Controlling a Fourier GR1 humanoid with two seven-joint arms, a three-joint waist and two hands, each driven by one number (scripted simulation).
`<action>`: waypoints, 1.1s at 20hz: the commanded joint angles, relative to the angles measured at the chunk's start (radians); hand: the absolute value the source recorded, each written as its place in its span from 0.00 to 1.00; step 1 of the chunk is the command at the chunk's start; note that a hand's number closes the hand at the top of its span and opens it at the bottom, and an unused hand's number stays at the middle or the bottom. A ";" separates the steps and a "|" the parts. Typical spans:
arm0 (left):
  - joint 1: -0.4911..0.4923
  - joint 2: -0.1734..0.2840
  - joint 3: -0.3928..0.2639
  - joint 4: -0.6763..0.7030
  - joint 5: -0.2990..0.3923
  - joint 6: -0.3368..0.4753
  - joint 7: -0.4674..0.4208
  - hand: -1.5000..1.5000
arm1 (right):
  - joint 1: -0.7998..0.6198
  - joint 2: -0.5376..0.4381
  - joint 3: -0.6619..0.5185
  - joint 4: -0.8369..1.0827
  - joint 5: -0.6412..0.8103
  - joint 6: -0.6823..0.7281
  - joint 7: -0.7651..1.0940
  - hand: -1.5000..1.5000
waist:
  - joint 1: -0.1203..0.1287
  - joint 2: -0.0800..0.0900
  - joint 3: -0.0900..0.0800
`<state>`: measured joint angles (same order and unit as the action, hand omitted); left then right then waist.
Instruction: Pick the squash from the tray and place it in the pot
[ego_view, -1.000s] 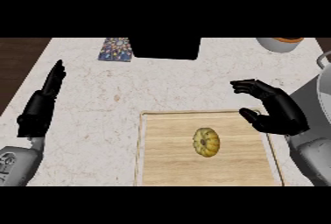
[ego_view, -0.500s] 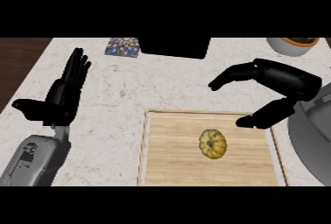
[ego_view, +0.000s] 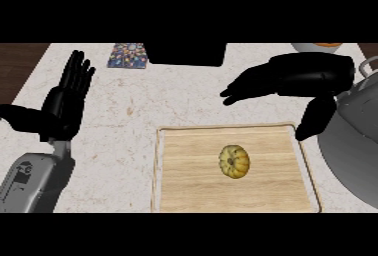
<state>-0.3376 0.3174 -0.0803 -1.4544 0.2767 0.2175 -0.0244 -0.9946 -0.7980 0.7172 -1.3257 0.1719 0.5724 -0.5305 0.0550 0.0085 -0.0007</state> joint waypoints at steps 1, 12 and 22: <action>0.019 -0.014 -0.006 -0.034 -0.012 0.028 0.024 0.50 | -0.075 0.046 0.102 -0.006 0.159 0.054 -0.006 0.00 | -0.017 -0.006 0.000; 0.013 -0.017 0.025 -0.046 -0.043 0.040 0.047 0.50 | -0.053 0.249 0.161 -0.043 0.298 0.179 0.260 0.00 | -0.050 -0.010 0.000; 0.082 -0.031 0.056 -0.080 -0.044 -0.004 0.031 0.50 | 0.154 0.251 0.161 -0.128 0.472 0.179 0.267 0.00 | -0.057 -0.010 0.001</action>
<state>-0.2624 0.3026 -0.0225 -1.5302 0.2449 0.2161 0.0086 -0.9399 -0.5306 0.8655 -1.3944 0.5752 0.7678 -0.2536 0.0043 -0.0006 -0.0002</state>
